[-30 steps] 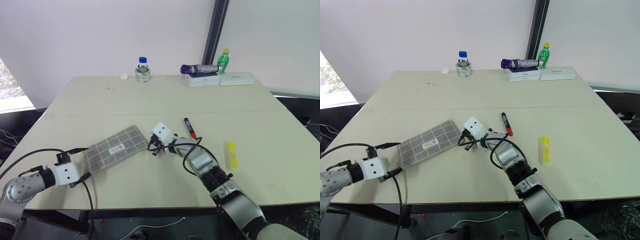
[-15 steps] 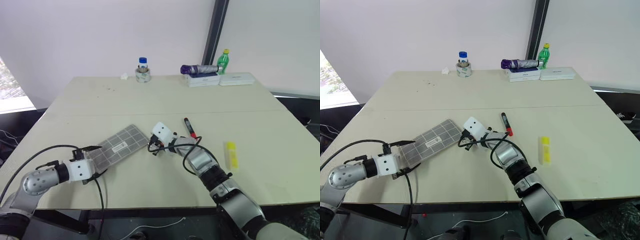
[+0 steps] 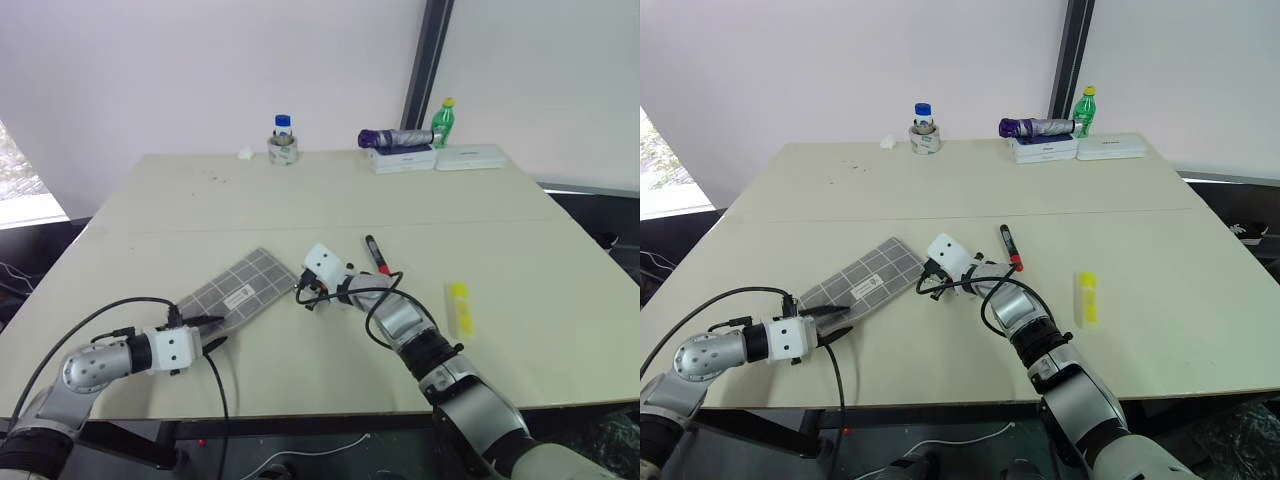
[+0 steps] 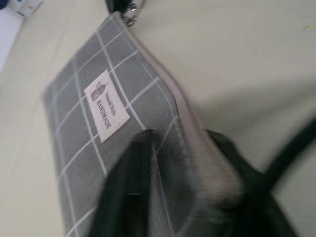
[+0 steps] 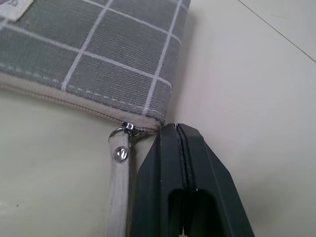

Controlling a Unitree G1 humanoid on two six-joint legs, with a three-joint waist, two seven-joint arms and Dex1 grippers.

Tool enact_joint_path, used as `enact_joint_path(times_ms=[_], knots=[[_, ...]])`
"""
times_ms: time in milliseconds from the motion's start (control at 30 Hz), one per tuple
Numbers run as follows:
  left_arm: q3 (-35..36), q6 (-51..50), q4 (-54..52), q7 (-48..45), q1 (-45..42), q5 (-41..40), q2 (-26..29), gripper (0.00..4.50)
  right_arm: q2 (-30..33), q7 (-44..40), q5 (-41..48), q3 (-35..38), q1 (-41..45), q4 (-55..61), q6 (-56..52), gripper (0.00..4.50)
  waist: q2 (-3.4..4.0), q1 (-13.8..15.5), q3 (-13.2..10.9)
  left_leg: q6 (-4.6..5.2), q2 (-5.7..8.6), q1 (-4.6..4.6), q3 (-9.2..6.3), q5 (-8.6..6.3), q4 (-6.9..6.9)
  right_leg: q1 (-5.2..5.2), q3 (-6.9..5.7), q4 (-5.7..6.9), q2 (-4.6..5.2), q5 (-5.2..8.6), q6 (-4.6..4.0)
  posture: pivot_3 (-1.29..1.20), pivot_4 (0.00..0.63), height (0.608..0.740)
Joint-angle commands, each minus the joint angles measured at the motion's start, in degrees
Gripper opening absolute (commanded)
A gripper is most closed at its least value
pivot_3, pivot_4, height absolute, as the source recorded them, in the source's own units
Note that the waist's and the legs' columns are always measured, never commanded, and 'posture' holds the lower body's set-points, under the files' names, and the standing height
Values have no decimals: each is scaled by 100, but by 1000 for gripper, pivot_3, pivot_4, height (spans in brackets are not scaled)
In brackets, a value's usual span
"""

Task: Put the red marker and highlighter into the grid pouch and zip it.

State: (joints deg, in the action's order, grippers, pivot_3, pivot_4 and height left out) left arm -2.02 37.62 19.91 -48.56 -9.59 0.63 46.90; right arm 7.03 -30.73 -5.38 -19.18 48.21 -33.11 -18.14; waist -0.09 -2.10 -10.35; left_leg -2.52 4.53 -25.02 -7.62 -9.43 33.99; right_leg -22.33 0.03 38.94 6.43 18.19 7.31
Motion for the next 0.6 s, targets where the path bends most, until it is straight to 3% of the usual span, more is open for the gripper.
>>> enact_joint_path(times_ms=[33, 233, 433, 533, 600], knots=[[128, -251, -437, -7, 92, -298, -16, 15, -49, 20, 42, 198, 181, 119, 138, 0, 0, -35, 0, -1, 0, 0, 0, 1, 0, 0, 0, 2, 0, 0, 0, 0, 150, 736], [557, -1847, -1651, 450, 102, -1070, -359, 15, 471, 116, 108, 752, 301, 875, 157, 0, -1, -29, -2, -5, -2, -1, -1, 3, 1, 1, 4, 12, -3, 1, -1, 0, 150, 736], [627, -2994, -2636, 810, -94, -1497, -823, 15, 1204, -333, 431, 1244, 127, 2056, -310, 0, -2, -45, -1, -5, -4, -1, -1, 3, 1, 9, 4, 12, -4, 2, -1, 0, 150, 736], [516, -3285, -2924, 933, -187, -1486, -1090, 0, 1650, -825, 789, 1446, -108, 2758, -778, 1273, -2, -39, -2, -4, -4, -2, 1, 4, 1, 10, 4, 11, -4, 2, -1, 0, 150, 736], [471, -3424, -3063, 948, -198, -1491, -1232, 0, 1785, -985, 1058, 1566, -213, 3096, -1211, 2373, -3, -47, -1, -4, -4, -3, 2, 4, 2, 10, 5, 11, -4, 2, -1, 0, 150, 736]])
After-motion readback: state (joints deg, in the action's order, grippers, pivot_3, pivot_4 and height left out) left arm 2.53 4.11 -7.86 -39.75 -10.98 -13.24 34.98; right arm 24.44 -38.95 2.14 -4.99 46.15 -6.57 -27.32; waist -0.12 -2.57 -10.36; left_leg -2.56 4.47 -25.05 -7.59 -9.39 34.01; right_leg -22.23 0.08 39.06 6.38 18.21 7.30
